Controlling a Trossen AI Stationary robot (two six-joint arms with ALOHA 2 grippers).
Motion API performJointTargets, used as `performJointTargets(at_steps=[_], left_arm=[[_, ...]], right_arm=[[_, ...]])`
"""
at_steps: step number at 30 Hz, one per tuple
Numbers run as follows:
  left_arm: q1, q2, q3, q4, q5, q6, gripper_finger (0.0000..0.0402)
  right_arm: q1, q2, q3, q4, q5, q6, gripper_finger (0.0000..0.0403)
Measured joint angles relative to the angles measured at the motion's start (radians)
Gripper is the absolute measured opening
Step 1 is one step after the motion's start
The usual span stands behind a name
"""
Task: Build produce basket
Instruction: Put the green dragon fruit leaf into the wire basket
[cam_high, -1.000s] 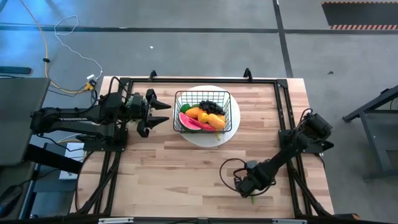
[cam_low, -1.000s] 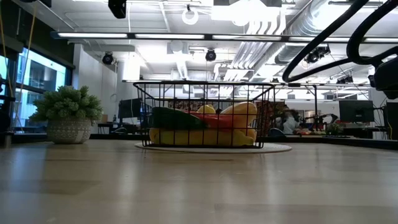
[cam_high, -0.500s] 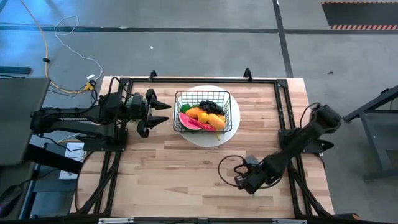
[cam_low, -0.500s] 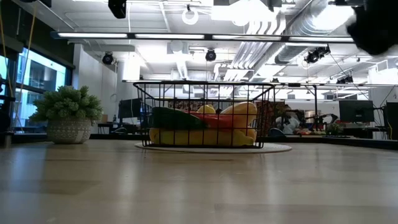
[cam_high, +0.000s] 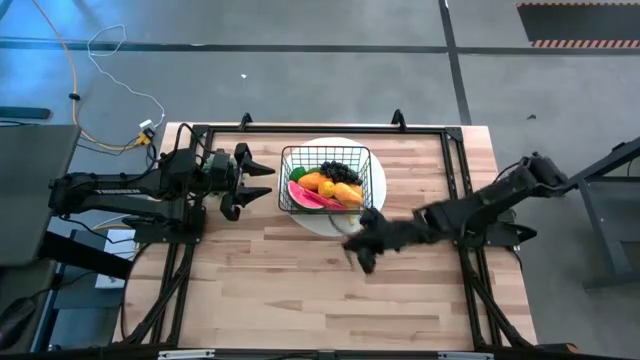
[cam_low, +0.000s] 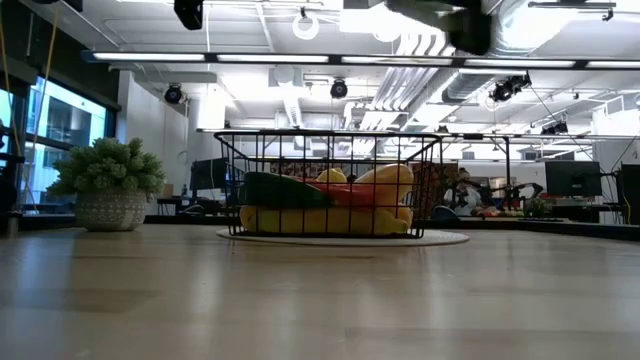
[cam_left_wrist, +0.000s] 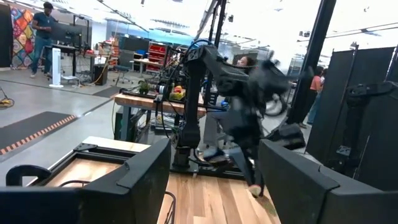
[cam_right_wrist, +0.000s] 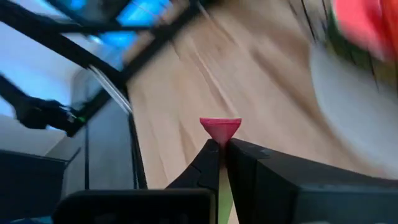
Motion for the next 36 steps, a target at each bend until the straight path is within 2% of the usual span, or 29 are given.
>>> performJointTargets(at_steps=[6,10,19,22,27,30,32,36], left_arm=[[0.0,0.0,0.0,0.001,0.0,-0.004,0.0231],[0.0,0.0,0.0,0.001,0.0,-0.003,0.0231],[0.001,0.0,0.0,0.001,-0.029,-0.008,0.0231],[0.001,0.0,0.0,0.001,-0.031,-0.024,0.0231],[0.001,0.0,0.0,0.001,-0.038,-0.026,0.0231],[0.001,0.0,0.0,0.001,-0.06,-0.026,0.0231],[0.001,0.0,0.0,0.0,-0.068,-0.026,0.0231],[0.001,0.0,0.0,0.0,-0.071,-0.028,0.0231]], right_arm=[[-0.212,0.0,0.0,0.219,-0.178,-0.327,0.0001],[-0.315,-0.01,0.0,0.232,-0.311,-0.416,0.0],[-0.421,-0.022,0.0,0.233,-0.436,-0.573,0.0],[-0.452,-0.038,-0.07,0.348,-0.488,-0.588,0.0],[-0.536,-0.093,-0.271,0.7,-0.591,-0.503,0.0],[-0.575,-0.128,-0.335,0.887,-0.635,-0.447,0.0],[-0.581,-0.143,-0.347,0.933,-0.635,-0.499,0.0],[-0.579,-0.148,-0.347,0.923,-0.611,-0.719,0.0]])
